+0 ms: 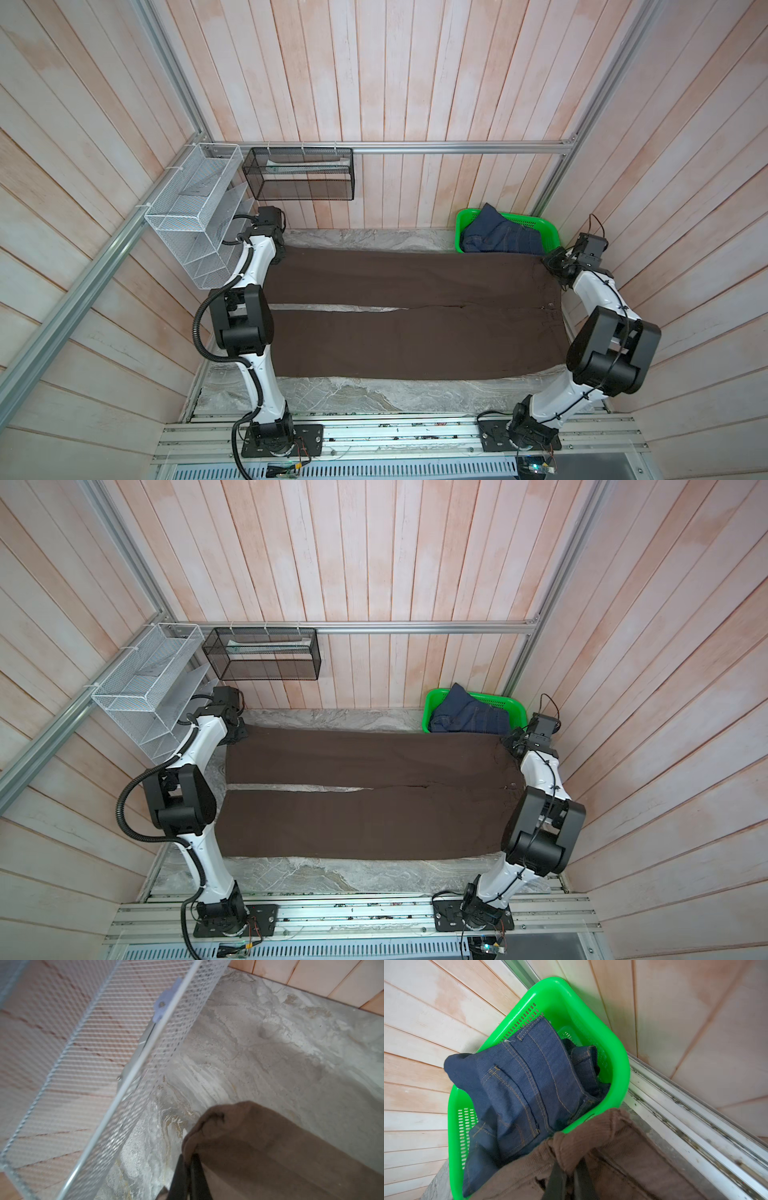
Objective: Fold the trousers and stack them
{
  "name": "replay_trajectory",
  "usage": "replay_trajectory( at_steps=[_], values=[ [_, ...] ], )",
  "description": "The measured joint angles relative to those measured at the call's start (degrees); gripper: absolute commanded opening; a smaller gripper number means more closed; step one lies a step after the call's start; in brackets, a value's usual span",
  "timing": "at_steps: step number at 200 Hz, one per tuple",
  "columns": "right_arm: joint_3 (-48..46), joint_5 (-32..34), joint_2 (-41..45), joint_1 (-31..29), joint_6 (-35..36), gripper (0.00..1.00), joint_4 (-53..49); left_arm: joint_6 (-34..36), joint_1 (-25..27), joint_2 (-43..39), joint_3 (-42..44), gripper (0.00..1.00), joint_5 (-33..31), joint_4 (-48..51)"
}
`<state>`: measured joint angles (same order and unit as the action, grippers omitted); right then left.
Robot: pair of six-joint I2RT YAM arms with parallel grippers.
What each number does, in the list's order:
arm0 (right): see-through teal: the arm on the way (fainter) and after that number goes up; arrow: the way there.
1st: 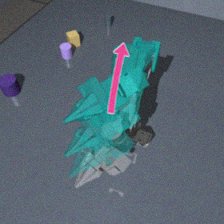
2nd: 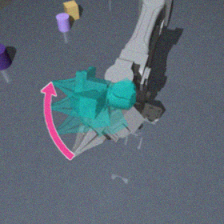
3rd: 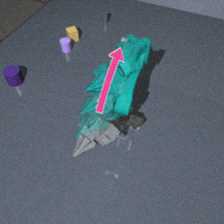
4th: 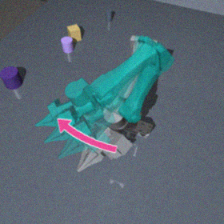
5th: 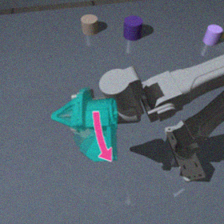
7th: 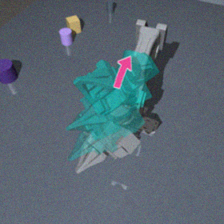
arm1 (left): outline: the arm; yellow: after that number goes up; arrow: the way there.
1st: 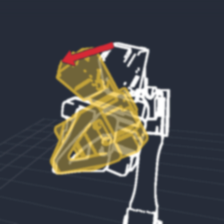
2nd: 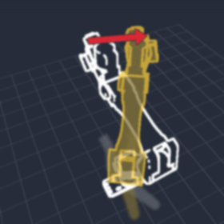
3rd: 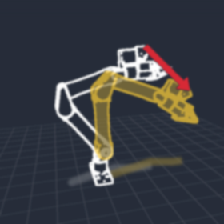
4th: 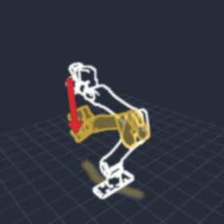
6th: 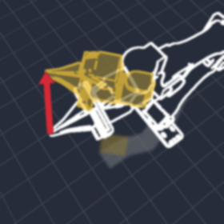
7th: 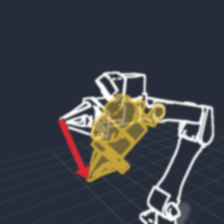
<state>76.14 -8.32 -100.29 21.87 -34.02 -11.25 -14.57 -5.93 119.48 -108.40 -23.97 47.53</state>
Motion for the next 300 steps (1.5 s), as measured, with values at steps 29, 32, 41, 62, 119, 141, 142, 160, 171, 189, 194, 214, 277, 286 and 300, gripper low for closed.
replay_trajectory(
  at_steps=[29, 32, 41, 62, 119, 141, 142, 160, 171, 189, 194, 214, 277, 286, 300],
  values=[
    [4.63, 0.39, -6.73, -1.73, -0.83, 0.24, -0.39, 0.07, 0.31, 8.52, -8.09, 0.1, 0.55, 1.42],
    [4.92, 0.42, -7.1, -1.86, -0.57, 0.25, -0.48, 0.04, 0.37, 9.55, -9.14, 0.12, 0.68, 1.81],
    [5.6, 0.66, -8.22, -2.14, -0.68, 0.29, -0.76, 0.17, 0.5, 12.26, -11.52, 0.21, 0.9, 2.71],
    [6.12, 1.22, -8.98, -2.23, -0.85, 0.36, -1.77, 0.26, 0.72, 16.31, -14.73, 0.38, 1.05, 4.63],
    [9.09, 5.07, -4.68, -2.23, -0.24, 0.49, -9.49, 0.02, 1.77, 13.16, -15.23, 0.65, 0.98, 8.09],
    [9.09, 7.89, 1.25, -2.23, -0.39, 0.5, -13.4, -0.17, 3.17, 4.42, -9.66, 0.68, 1.01, 7.98],
    [9.07, 8.11, 1.68, -2.23, -0.48, 0.5, -13.7, -0.17, 3.23, 3.96, -9.31, 0.68, 1.03, 7.96],
    [7.85, 9.99, 6.62, -2.21, -1.09, 0.5, -15.89, -0.74, 4.96, -7.23, 0.24, 0.67, 1.44, 6.34],
    [5.75, 10.6, 9.29, -2.19, -1.57, 0.49, -16.94, -1.31, 6.14, -14.05, 6.69, 0.67, 2.38, 4.85],
    [0.07, 10.23, 11.78, -2.16, -2.08, 0.47, -17.81, -2.47, 7.96, -22.56, 16.63, 0.66, 4.5, 3.15],
    [-2.05, 9.81, 12.2, -2.16, -2.25, 0.46, -17.49, -2.84, 8.48, -24.24, 19.5, 0.65, 5.31, 2.47],
    [-11.85, 6.49, 12.07, -2.16, -3.67, 0.44, -17.16, -4.85, 10.23, -27.5, 30.16, 0.62, 10.12, 0.07],
    [-23.17, -0.79, 5.64, -2.05, -7.17, 0.42, -16.33, -13.09, 13.64, -27.65, 50.51, 0.61, 22.14, -6.71],
    [-22.67, -1.29, 4.94, -2.01, -7.39, 0.41, -15.93, -13.94, 13.88, -27.65, 51.76, 0.61, 22.53, -7.8],
    [-21.92, -2.21, 3.93, -1.79, -7.67, 0.4, -15.37, -15.15, 13.92, -27.63, 53.55, 0.61, 22.47, -9.35]
  ],
)
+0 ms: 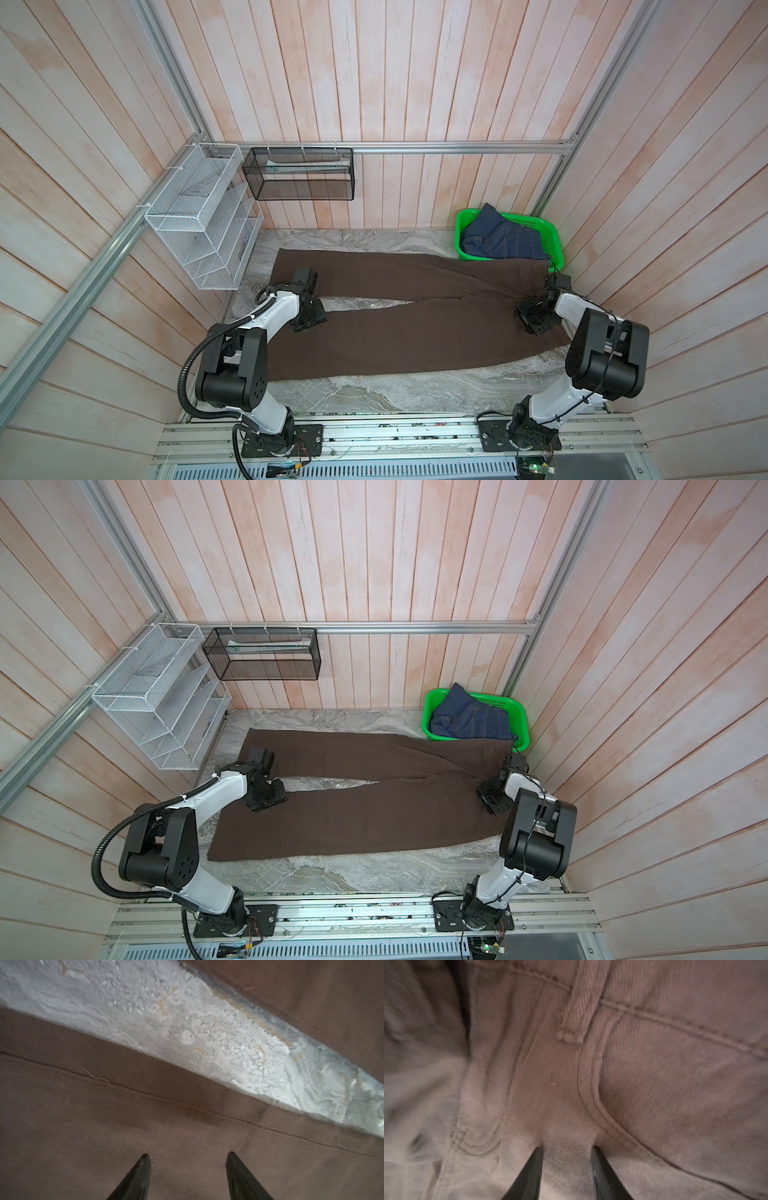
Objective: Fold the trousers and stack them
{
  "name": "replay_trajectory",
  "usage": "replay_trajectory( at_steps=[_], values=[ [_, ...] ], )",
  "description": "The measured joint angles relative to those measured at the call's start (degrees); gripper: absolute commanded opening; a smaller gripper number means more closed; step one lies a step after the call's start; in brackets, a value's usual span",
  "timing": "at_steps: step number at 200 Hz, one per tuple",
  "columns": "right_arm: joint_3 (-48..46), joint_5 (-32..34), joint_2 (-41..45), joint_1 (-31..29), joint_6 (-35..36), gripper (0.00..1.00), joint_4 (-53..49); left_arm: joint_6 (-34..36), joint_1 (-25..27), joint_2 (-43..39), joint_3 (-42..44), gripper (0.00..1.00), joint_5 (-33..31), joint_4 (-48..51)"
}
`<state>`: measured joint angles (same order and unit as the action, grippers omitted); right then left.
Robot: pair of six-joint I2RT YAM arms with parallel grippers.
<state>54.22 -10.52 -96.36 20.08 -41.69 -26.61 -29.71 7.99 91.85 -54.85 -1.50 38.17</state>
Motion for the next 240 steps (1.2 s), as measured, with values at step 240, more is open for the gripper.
replay_trajectory(
  at_steps=[240],
  values=[
    [-6.58, 6.14, 7.32, 1.84, -4.2, 0.39, -8.96, -0.7, -7.32, -3.39, 1.86, 0.64, -8.41, 2.75]
  ],
)
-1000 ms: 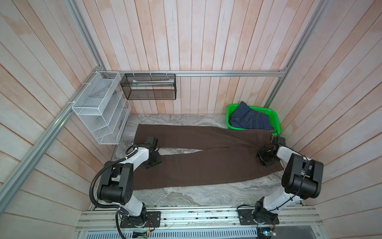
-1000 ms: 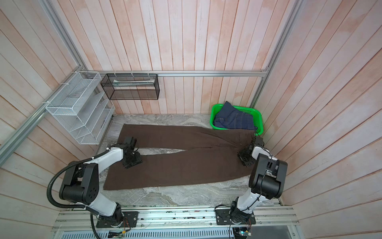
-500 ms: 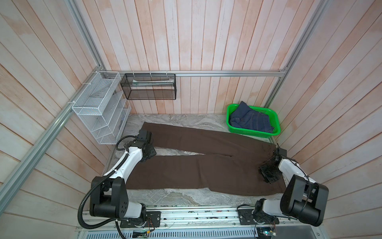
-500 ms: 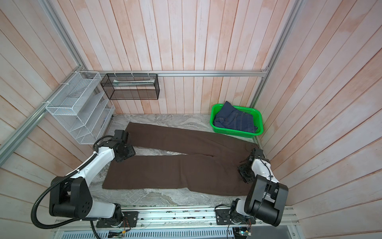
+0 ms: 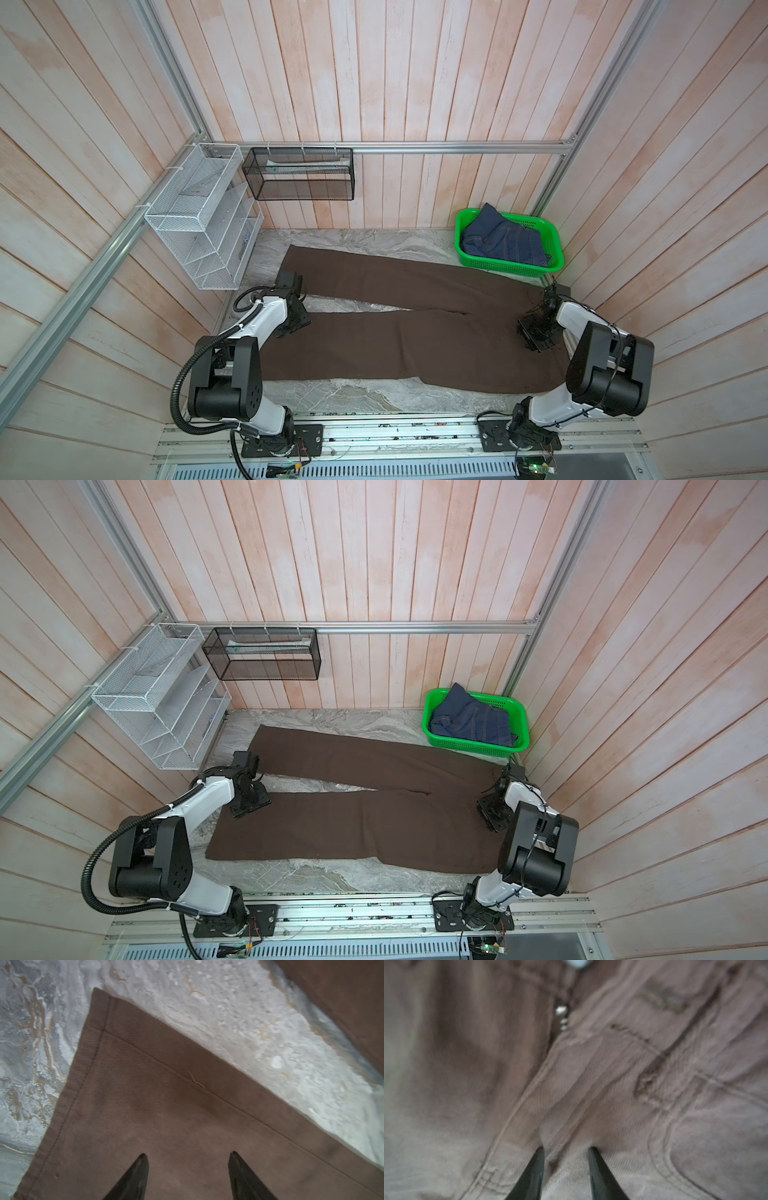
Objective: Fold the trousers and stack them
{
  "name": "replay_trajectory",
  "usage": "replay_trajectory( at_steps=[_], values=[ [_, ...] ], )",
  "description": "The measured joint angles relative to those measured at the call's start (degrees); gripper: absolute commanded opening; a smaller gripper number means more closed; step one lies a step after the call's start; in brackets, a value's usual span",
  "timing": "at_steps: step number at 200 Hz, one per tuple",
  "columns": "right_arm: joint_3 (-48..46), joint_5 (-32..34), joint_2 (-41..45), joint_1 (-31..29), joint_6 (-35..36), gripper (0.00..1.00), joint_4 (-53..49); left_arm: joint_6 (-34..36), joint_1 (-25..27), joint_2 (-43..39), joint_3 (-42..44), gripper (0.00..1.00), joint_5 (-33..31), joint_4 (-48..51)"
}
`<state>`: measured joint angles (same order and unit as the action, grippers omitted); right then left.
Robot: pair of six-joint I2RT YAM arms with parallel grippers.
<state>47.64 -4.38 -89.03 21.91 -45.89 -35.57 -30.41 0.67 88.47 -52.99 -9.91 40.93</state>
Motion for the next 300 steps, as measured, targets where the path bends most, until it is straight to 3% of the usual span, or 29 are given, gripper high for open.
replay_trajectory(
  at_steps=[67, 113, 156, 210, 248, 300],
  values=[
    [-1.86, 0.44, 1.36, 10.08, 3.89, 0.38, 3.89, 0.63, -5.64, 6.23, -1.57, 0.62, -3.74, -1.53],
    [-1.14, 1.2, 1.36, 6.45, 6.38, 0.39, 2.86, 1.31, -2.8, 5.92, -5.2, 0.62, -4.2, 0.37],
    [2.49, 0.15, 1.4, 1.7, 6.69, 0.4, 0.48, 2.14, 3.54, 5.53, -20.39, 0.62, -3.45, 1.7],
    [7.52, -2.64, -0.42, 1.38, 6.75, 0.4, 1.03, 2.58, 5.14, 23.58, -34.27, 0.58, -1.2, -0.85],
    [8.31, -4.55, -2.49, 1.38, 7.41, 0.4, 1.25, 3.21, 4.96, 32.98, -37.05, 0.58, -1.14, -0.04],
    [8.57, -7.34, -3.78, 1.38, 8.83, 0.4, 3.5, 4.55, 0.0, 31.82, -33.51, 0.58, -1.9, -2.16]
  ],
)
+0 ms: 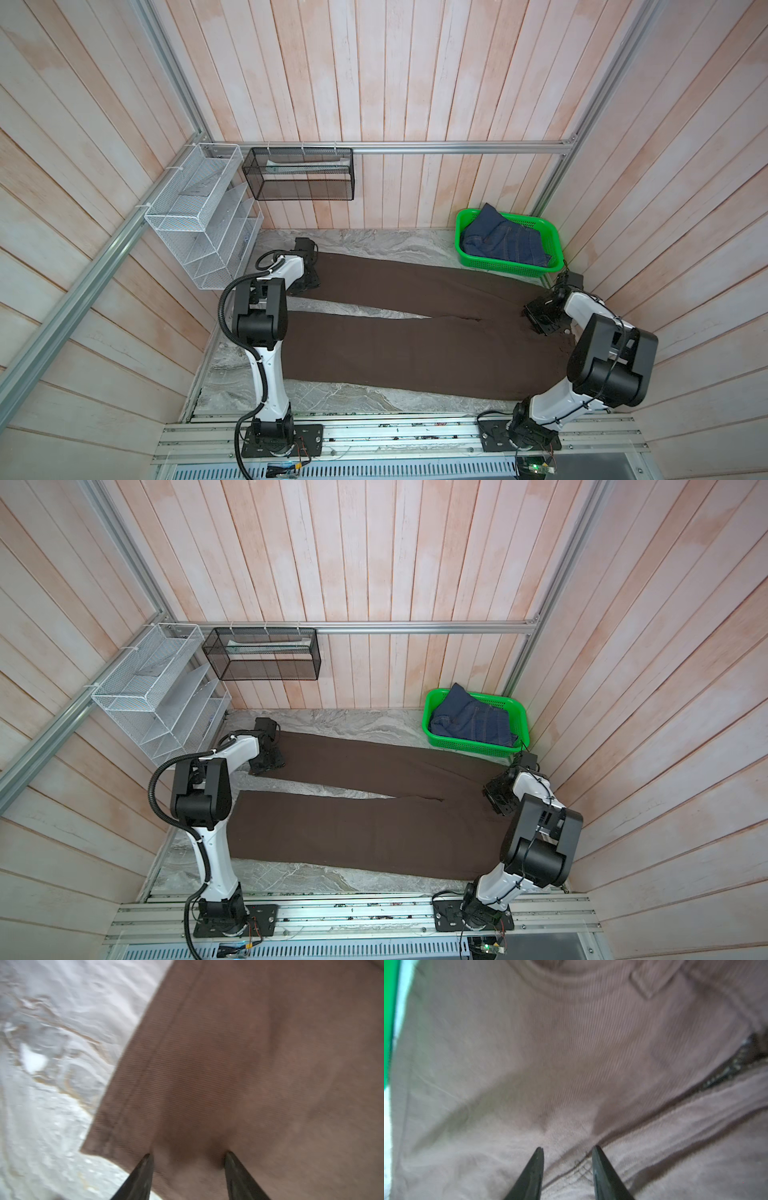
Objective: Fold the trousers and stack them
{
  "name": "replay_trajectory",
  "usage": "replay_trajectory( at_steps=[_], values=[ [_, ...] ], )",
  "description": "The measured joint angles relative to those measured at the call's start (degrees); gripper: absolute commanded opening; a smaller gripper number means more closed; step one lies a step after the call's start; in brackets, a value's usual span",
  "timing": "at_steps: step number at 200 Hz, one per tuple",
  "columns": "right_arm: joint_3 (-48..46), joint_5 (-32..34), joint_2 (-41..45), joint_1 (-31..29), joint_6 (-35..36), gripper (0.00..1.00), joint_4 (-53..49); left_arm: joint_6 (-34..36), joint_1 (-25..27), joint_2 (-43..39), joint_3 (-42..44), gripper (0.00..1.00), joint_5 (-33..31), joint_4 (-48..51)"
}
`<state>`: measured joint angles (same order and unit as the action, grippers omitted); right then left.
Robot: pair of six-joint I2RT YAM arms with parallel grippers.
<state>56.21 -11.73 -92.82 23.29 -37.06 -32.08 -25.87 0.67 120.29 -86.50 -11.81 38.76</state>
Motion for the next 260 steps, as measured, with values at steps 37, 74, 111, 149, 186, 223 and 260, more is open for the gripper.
replay_trajectory(
  at_steps=[37, 74, 111, 149, 186, 223, 260],
  values=[
    [0.02, -1.42, -1.2, 0.0, 0.28, 0.4, 1.49, 1.55, -5.05, -2.43, 3.91, 0.59, 0.0, -1.31],
    [0.22, -1.92, -1.6, 0.0, 1.11, 0.4, 1.7, 2.56, -5.79, -3.63, 5.31, 0.6, -0.7, -1.31],
    [1.92, -3.48, -1.57, 1.36, 2.36, 0.4, 2.25, 4.04, -5.2, -6.01, 5.38, 0.65, 0.04, 0.94],
    [3.93, -4.94, -0.2, 7.19, 3.85, 0.4, 6.08, 5.38, 0.44, -10.82, -1.33, 0.66, 0.0, 3.02],
    [4.83, -4.92, -0.35, 10.6, 4.26, 0.4, 11.15, 5.6, 3.41, -14.53, -3.82, 0.67, 0.72, 2.38],
    [9.09, -4.52, -5.49, 10.56, 5.62, 0.4, 15.02, 6.36, 2.71, -14.6, -3.72, 0.67, 0.61, 2.58],
    [10.84, -1.42, -9.42, 10.1, 7.58, 0.4, 17.22, 6.97, 2.67, -14.6, -3.85, 0.67, 0.59, 3.08]
  ],
)
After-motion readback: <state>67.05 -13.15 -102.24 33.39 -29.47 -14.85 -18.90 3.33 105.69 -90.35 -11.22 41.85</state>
